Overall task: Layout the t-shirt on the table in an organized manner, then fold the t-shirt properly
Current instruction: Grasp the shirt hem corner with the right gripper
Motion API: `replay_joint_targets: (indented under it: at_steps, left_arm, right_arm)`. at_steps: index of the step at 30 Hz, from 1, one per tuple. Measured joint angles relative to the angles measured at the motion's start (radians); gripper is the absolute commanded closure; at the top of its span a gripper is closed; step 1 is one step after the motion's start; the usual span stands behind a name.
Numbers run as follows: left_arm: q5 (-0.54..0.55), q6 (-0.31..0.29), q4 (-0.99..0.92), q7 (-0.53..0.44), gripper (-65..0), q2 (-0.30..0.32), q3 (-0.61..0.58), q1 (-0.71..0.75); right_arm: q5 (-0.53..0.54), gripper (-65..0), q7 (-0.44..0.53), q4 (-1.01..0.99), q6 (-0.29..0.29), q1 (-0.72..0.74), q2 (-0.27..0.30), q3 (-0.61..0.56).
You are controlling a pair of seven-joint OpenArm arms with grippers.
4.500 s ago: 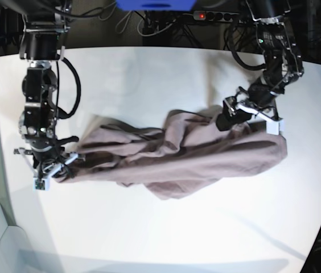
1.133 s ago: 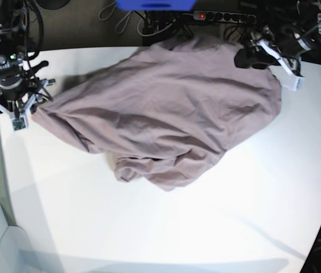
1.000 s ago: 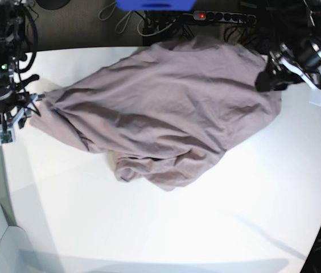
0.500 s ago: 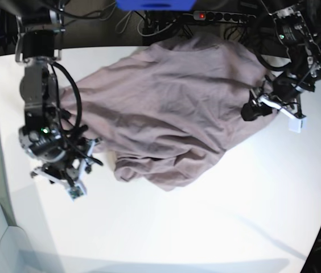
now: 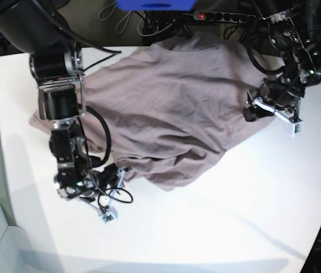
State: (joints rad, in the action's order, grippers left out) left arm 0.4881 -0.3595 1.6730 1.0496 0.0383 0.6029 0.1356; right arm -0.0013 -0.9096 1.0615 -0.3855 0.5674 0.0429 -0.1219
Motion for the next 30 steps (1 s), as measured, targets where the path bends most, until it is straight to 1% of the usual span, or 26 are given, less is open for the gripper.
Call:
replay_joint_targets:
  at_steps: [2, 6, 10, 12, 16, 17, 18, 19, 21, 22, 26, 30]
  left_arm:
    - [-0.012, 0.0, -0.024, -0.022, -35.6, 0.001, 0.0, -0.001]
    - [-0.016, 0.0, -0.112, -0.03, -35.6, 0.001, 0.0, 0.0]
    - [-0.002, -0.003, -0.148, -0.045, -35.6, 0.012, 0.002, -0.013]
    - [-0.002, -0.003, -0.15, -0.05, -35.6, 0.011, 0.002, -0.014]
    - [-0.002, -0.003, -0.154, -0.086, -35.6, 0.008, 0.002, -0.011]
    - [-0.002, -0.003, -0.155, -0.087, -35.6, 0.008, 0.001, -0.011]
    - [-0.001, -0.003, -0.155, -0.092, -35.6, 0.008, 0.001, -0.008]
    - [0.001, -0.003, -0.155, -0.102, -35.6, 0.009, 0.001, -0.005]
    - [0.001, -0.004, -0.155, -0.105, -35.6, 0.01, 0.001, -0.002]
    - [-0.002, -0.004, -0.155, -0.105, -35.6, 0.01, 0.001, -0.002]
    - [0.028, -0.012, -0.194, -0.131, -35.6, 0.015, 0.004, 0.0]
    - [0.053, -0.027, -0.239, -0.178, -35.6, 0.031, 0.003, -0.003]
  right_arm:
    - [-0.004, -29.4, 0.034, -0.04, 0.0, 0.013, -0.016, 0.0]
    - [0.004, -29.4, 0.107, -0.101, 0.0, 0.014, -0.031, -0.003]
    - [-0.005, -29.3, 0.156, -0.199, 0.0, 0.01, -0.024, -0.003]
    - [-0.009, -29.3, 0.192, -0.224, 0.001, 0.008, -0.021, -0.003]
    - [-0.009, -28.5, 0.227, -0.261, 0.004, 0.012, -0.02, -0.003]
    - [-0.005, -26.7, 0.228, -0.261, 0.003, 0.011, -0.015, -0.003]
    - [0.0, -23.4, 0.231, -0.261, 0.004, 0.01, -0.01, -0.003]
    - [-0.001, -18.6, 0.231, -0.261, 0.004, 0.01, -0.004, -0.003]
    - [-0.001, -5.5, 0.229, -0.26, 0.004, 0.01, 0.002, 0.003]
    - [-0.002, 0.0, 0.229, -0.26, 0.004, 0.011, 0.002, 0.004]
    - [-0.003, 0.0, 0.222, -0.236, 0.003, 0.013, 0.008, 0.004]
    - [-0.01, 0.0, 0.212, -0.078, 0.005, -0.005, 0.014, 0.008]
